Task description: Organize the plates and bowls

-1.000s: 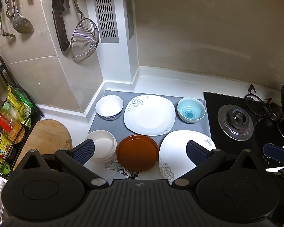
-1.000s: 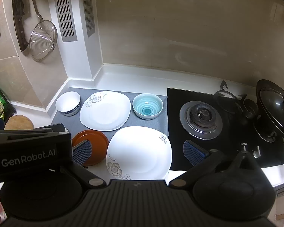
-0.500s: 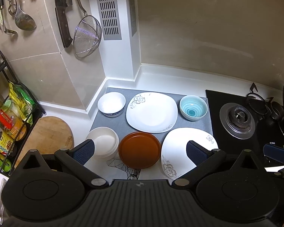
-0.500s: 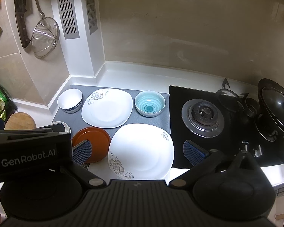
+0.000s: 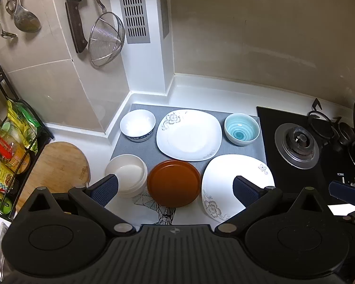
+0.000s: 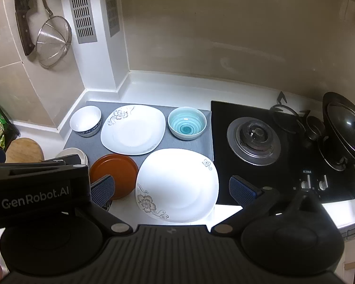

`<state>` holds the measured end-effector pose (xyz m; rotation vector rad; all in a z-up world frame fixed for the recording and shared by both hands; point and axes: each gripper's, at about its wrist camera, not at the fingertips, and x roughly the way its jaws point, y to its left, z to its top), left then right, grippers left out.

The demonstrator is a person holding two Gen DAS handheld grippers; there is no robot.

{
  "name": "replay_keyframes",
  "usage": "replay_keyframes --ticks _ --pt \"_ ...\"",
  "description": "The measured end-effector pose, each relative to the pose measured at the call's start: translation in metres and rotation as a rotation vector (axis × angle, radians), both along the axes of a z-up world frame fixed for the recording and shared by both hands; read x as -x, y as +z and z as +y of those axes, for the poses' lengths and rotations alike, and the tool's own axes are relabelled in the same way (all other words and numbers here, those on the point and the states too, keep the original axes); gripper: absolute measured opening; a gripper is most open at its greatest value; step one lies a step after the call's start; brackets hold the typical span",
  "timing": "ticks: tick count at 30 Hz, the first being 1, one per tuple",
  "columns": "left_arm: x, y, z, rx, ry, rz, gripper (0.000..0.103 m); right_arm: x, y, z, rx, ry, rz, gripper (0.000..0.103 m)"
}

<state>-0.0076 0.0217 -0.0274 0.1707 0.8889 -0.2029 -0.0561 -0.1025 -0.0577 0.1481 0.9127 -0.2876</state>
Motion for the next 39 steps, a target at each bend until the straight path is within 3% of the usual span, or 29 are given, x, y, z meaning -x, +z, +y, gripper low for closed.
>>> replay_keyframes --ticks 13,17,21,24,26,30,32,35,37,39 --pt "-0.031 -0.030 0.008 0.013 -0.033 0.048 0.103 -0.026 -0.026 0.003 -0.001 -0.012 0.042 0.103" --pt "-0.038 -0.061 0.023 0.096 -0.115 0.037 0.101 -0.031 -0.061 0.002 -0.013 0.034 -0.030 0.103" --pt "-0.054 -0.107 0.034 0.128 -0.187 0.160 0.101 -0.037 -0.106 0.002 0.080 0.138 0.001 0.103" --pt "-0.073 -0.140 0.047 0.256 -0.234 0.291 0.098 -0.038 -0.126 -0.020 -0.027 0.127 -0.011 0.103" --pt "-0.085 -0.159 0.046 0.295 -0.305 0.352 0.092 -0.038 -0.140 -0.035 -0.090 0.104 -0.007 0.103" --pt "-0.096 -0.190 0.037 0.338 -0.391 0.337 0.089 -0.036 -0.172 -0.063 -0.151 0.066 0.003 0.098" --pt "-0.105 -0.213 0.027 0.316 -0.362 0.355 0.078 -0.029 -0.186 -0.080 -0.192 0.056 -0.020 0.095" --pt "-0.127 -0.253 0.019 0.348 -0.269 0.492 0.064 -0.017 -0.200 -0.107 -0.215 0.087 -0.085 0.096" --pt "-0.137 -0.276 0.018 0.402 -0.199 0.576 0.054 -0.017 -0.210 -0.124 -0.221 0.099 -0.033 0.096" --pt "-0.139 -0.290 0.017 0.414 -0.139 0.613 0.054 -0.019 -0.221 -0.148 -0.272 0.040 0.026 0.096"
